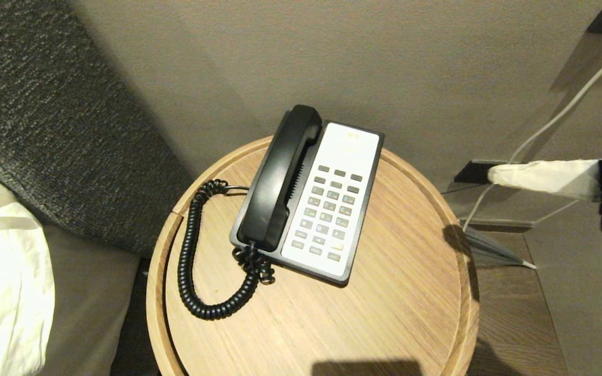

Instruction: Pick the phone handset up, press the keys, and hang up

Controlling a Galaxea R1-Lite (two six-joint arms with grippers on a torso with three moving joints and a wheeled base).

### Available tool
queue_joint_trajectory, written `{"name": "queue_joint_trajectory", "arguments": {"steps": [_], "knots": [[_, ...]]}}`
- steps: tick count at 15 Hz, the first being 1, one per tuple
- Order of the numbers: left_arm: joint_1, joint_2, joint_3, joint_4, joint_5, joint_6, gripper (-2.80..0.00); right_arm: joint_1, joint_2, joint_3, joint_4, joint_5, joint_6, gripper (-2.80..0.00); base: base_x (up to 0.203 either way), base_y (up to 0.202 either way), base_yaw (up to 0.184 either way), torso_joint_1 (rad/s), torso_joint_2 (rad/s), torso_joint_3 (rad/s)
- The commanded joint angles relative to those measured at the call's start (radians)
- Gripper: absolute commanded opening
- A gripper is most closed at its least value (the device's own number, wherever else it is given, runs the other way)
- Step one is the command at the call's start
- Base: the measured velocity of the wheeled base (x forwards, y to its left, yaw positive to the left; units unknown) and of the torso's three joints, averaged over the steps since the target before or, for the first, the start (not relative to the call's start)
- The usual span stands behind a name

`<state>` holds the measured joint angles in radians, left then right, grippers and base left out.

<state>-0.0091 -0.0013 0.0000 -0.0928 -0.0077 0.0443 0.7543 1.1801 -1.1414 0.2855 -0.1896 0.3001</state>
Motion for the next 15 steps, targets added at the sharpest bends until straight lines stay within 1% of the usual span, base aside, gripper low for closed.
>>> {"name": "queue_joint_trajectory", "arguments": {"steps": [1,3,4,5,6,8,10,11,12,13,14,15], "knots": [[0.0,0.001,0.04,-0.001,0.0,0.0,-2.8,-0.277,-0.221,0.171,-0.001,0.048,-0.009,-2.8,0.0,0.0,0.0,0.0,0.0,0.0],[0.0,0.001,0.04,-0.001,0.0,0.0,-2.8,-0.537,-0.443,0.36,-0.01,0.163,-0.028,-2.8,0.0,0.0,0.0,0.0,0.0,0.0],[0.0,0.001,0.04,-0.001,0.0,0.0,-2.8,-0.633,-0.552,0.441,-0.012,0.22,-0.036,-2.8,0.0,0.0,0.0,0.0,0.0,0.0],[0.0,0.001,0.04,-0.001,0.0,0.0,-2.8,-0.698,-0.648,0.523,-0.016,0.264,-0.049,-2.8,0.0,0.0,0.0,0.0,0.0,0.0],[0.0,0.001,0.04,-0.001,0.0,0.0,-2.8,-0.745,-0.744,0.606,-0.02,0.297,-0.076,-2.8,0.0,0.0,0.0,0.0,0.0,0.0],[0.0,0.001,0.04,-0.001,0.0,0.0,-2.8,-0.772,-0.907,0.747,-0.039,0.333,-0.144,-2.8,0.0,0.0,0.0,0.0,0.0,0.0],[0.0,0.001,0.04,-0.001,0.0,0.0,-2.8,-0.772,-1.061,0.891,-0.066,0.35,-0.238,-2.8,0.0,0.0,0.0,0.0,0.0,0.0],[0.0,0.001,0.04,-0.001,0.0,0.0,-2.8,-0.77,-1.119,0.966,-0.08,0.349,-0.272,-2.8,0.0,0.0,0.0,0.0,0.0,0.0],[0.0,0.001,0.04,-0.001,0.0,0.0,-2.8,-0.769,-1.147,1.031,-0.112,0.33,-0.293,-2.8,0.0,0.0,0.0,0.0,0.0,0.0],[0.0,0.001,0.04,-0.001,0.0,0.0,-2.8,-0.768,-1.151,1.077,-0.193,0.256,-0.301,-2.8,0.0,0.0,0.0,0.0,0.0,0.0],[0.0,0.001,0.04,-0.001,0.0,-0.001,-2.8,-0.767,-1.153,1.126,-0.251,0.213,-0.304,-2.8,0.0,0.0,0.0,0.0,0.0,0.0],[0.0,0.001,0.04,-0.001,0.0,0.0,-2.8,-0.766,-1.161,1.168,-0.296,0.204,-0.307,-2.8,0.0,0.0,0.0,0.0,0.0,0.0]]}}
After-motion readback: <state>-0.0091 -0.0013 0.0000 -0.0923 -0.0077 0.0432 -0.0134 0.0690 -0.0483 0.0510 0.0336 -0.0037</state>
